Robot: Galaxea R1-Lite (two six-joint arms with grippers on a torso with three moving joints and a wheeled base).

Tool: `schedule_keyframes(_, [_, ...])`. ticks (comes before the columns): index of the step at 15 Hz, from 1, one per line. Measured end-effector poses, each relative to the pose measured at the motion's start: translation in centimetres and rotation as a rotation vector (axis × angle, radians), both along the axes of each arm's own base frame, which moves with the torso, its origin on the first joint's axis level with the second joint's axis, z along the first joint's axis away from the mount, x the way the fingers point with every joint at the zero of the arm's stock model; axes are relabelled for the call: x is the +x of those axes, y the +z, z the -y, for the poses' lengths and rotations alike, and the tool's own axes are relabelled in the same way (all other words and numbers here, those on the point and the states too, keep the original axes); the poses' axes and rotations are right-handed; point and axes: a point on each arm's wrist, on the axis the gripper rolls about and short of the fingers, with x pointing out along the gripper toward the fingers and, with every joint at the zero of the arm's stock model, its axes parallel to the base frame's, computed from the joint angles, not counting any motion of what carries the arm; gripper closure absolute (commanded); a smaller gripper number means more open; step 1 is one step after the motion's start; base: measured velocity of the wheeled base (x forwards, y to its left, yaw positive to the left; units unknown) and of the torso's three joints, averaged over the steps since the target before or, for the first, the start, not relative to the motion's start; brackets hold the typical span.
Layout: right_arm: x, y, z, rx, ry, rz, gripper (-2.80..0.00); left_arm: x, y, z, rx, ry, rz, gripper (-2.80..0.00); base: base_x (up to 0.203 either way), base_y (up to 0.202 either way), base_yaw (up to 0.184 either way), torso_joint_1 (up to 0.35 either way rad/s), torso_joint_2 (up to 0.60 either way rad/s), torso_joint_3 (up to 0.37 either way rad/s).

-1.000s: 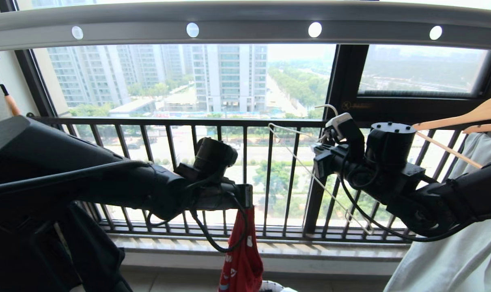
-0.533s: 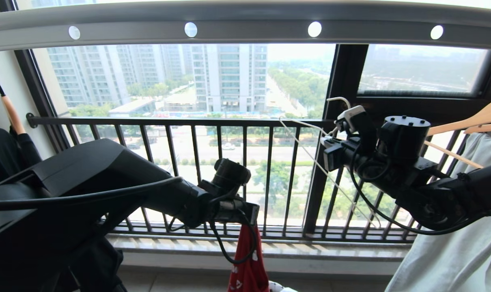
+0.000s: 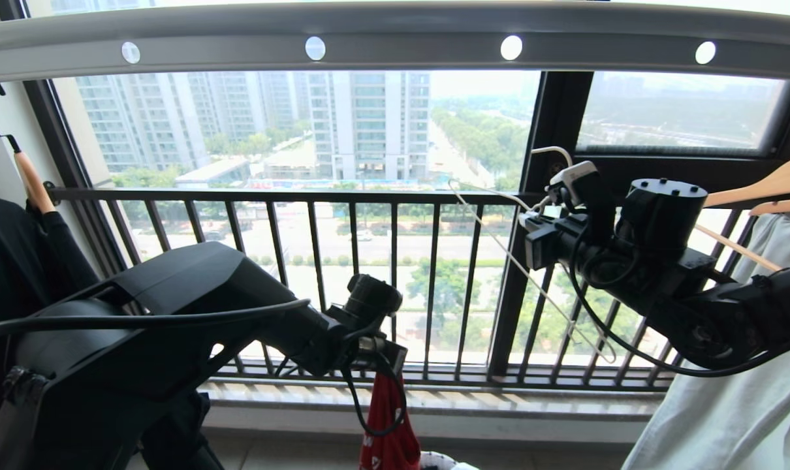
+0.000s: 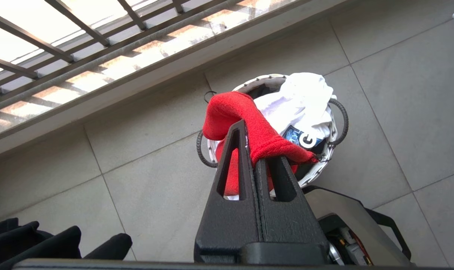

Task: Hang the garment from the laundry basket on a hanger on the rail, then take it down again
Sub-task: Put clothes in the basket

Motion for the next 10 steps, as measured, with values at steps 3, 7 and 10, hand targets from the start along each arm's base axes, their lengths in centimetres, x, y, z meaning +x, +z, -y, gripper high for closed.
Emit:
schedule_keyframes(3, [-0.1, 0.2, 0.1, 0.002, 0.0, 0.006, 0.0, 0.3, -0.2, 0.2, 0.009, 0.001, 0.01, 0.0, 0.0, 0.0, 0.0, 0.0, 0.0, 0.0])
schedule_keyframes(7, [-0.1, 0.4, 0.4, 0.004, -0.009, 0.012, 0.0, 0.9, -0.4, 0.5, 0.056, -0.002, 0.046, -2.8, 0.0, 0.0, 0.0, 0.0, 0.0, 0.0])
schedule_keyframes(10, [-0.1, 0.6, 0.6, 0.006, -0.007, 0.017, 0.0, 1.2, -0.3, 0.7, 0.052, -0.001, 0.054, -2.8, 0.0, 0.0, 0.0, 0.0, 0.0, 0.0])
